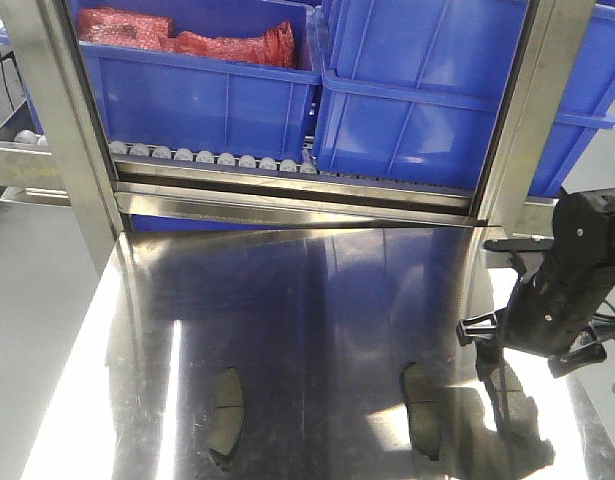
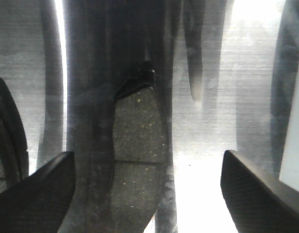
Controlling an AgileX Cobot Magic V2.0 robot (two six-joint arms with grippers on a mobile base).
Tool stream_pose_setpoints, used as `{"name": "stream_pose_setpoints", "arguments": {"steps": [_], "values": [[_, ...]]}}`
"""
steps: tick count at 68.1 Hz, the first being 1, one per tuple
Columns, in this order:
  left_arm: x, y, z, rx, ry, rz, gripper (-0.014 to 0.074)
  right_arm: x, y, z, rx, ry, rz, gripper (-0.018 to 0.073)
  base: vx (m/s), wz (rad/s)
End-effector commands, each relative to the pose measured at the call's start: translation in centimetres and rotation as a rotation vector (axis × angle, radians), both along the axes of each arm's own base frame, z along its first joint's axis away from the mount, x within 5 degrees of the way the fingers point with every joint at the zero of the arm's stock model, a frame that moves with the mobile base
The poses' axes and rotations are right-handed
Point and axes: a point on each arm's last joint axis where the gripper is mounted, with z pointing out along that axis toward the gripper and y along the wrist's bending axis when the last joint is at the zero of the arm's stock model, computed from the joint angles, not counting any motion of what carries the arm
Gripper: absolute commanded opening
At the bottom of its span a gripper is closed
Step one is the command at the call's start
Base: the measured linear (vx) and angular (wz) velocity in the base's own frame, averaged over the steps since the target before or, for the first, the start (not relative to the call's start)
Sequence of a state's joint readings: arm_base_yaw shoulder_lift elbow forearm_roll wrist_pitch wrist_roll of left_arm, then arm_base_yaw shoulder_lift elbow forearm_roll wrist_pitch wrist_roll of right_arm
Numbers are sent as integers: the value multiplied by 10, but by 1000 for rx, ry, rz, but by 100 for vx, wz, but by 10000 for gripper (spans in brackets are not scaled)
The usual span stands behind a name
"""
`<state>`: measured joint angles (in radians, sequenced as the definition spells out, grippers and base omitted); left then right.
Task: Move and align brake pads A on conveyor
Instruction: 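Lower the right gripper onto the farthest-side brake pad and grasp it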
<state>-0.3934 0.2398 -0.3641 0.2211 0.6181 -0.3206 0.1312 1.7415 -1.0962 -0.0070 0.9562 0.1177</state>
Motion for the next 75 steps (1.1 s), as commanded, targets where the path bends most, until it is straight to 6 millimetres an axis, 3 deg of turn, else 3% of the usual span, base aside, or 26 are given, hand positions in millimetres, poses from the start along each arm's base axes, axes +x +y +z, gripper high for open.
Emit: {"name": "stream_pose_setpoints", "arguments": {"steps": [1,24,45,75], "values": [[2,-2,17,-28,-110,-16,-6,3,1,14,10,-41,14,575,0,0],[2,-2,17,-28,-110,-16,-6,-2,-1,10,-13,24,25,575,0,0],[2,-2,17,-28,-110,-16,-6,3,-1,10,-21,-23,33,575,0,0],[2,-2,17,-28,-110,-16,-6,8,-1,-5,-26,7,75,575,0,0]]}}
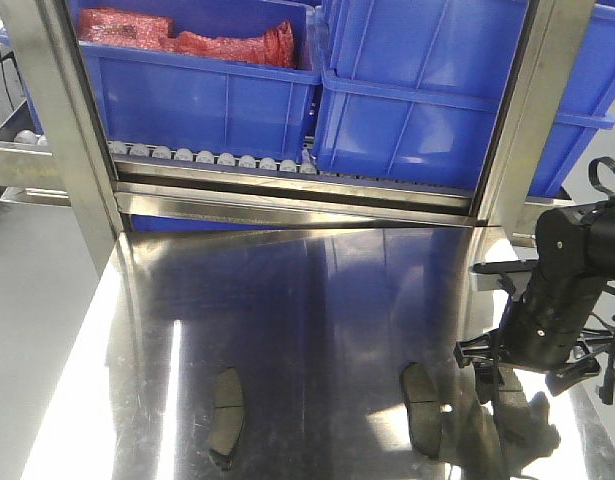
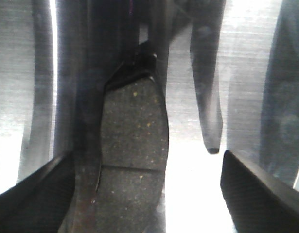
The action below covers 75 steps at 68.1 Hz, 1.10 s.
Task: Move and align brake pads A on conveyor
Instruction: 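Lower the right gripper onto the farthest-side brake pad and grasp it, then lift the brake pad with the right gripper off the table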
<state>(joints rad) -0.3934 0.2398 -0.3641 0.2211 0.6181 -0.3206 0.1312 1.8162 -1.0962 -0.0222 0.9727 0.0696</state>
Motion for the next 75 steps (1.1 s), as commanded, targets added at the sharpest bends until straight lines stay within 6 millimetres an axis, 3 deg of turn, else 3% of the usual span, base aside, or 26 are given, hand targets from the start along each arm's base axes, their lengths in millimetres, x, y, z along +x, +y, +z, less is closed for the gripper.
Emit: {"name": "stream_pose_setpoints", "arguments": {"steps": [1,20,31,40,51,64,75], "values": [[2,-2,17,-28,-110,-16,-6,5,0,19,2,-83,20,575,0,0],[2,-2,17,-28,-110,-16,-6,6,0,14,4,-73,20,575,0,0],[2,-2,17,-28,-110,-16,-6,6,0,14,4,-73,20,514,0,0],[2,-2,17,-28,-110,-16,-6,6,1,14,7,-73,9,335,0,0],[2,-2,17,-28,-110,-16,-6,7,1,13,8,-79,-27,-18,0,0],[2,-2,17,-28,-110,-16,-6,6,0,14,7,-75,-28,-13,0,0],[2,-2,17,-28,-110,-16,-6,3,0,33,14,-141,-26,-12,0,0]]}}
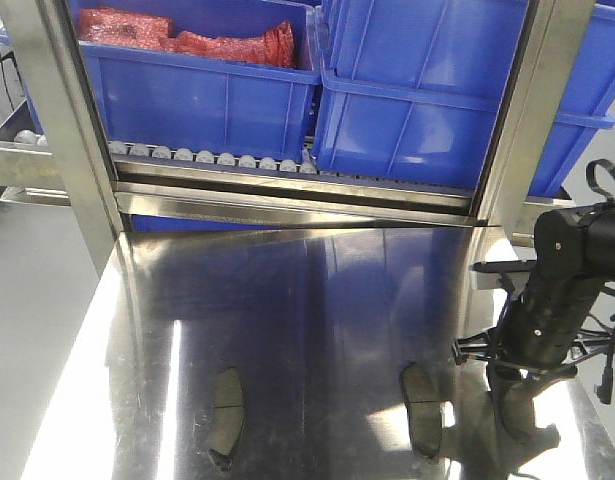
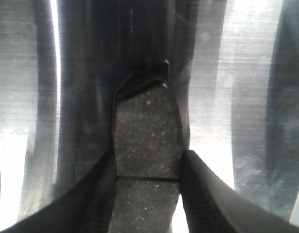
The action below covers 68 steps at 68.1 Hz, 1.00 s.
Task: Move and align brake pads A on conveyor
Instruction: 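Lift the brake pad with the right gripper off the table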
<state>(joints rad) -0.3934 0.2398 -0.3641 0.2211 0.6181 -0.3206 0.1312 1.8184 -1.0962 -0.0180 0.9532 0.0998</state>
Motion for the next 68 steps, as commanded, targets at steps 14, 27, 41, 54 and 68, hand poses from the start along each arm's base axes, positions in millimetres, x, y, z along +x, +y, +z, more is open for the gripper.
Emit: {"name": "stream_pose_setpoints", "arguments": {"steps": [14,27,41,54,68], "values": [[2,-2,17,-28,-110,-16,-6,-11,-3,85,20,-327,15,-12,0,0],[2,-2,17,-28,-110,-16,-6,-43,-8,132,37,-568,29,-12,0,0],[2,-2,17,-28,-110,-16,-6,-108,-15,145,79,-791,30,-12,0,0],[2,-2,17,-28,-110,-16,-6,-161,-22,145,102,-964,30,-12,0,0],[2,-2,17,-28,-110,-16,-6,-206,-28,134,128,-1177,34,-12,0,0]]}}
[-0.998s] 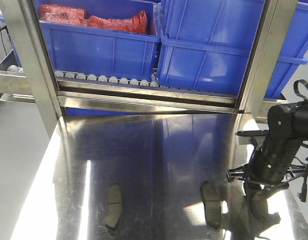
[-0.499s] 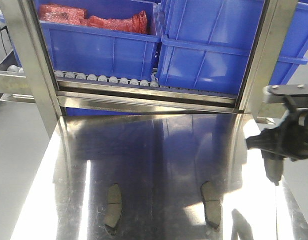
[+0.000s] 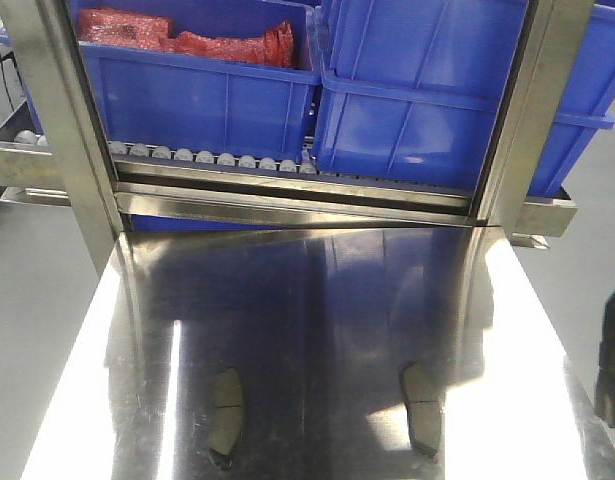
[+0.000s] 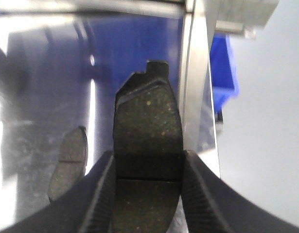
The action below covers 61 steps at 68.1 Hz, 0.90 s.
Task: Move and align brake pads A on conveyor
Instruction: 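Lift the brake pad with the right gripper off the table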
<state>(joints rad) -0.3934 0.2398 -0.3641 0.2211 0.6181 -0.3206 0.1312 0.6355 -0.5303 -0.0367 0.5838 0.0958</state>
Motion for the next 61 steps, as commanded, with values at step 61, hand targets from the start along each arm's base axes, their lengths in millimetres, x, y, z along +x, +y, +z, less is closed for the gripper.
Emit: {"name": "stream_pose_setpoints", "arguments": {"steps": [61], "values": [[2,-2,17,-28,-110,-16,-6,-35,-4,-14,27,-289,8,-10,0,0]]}}
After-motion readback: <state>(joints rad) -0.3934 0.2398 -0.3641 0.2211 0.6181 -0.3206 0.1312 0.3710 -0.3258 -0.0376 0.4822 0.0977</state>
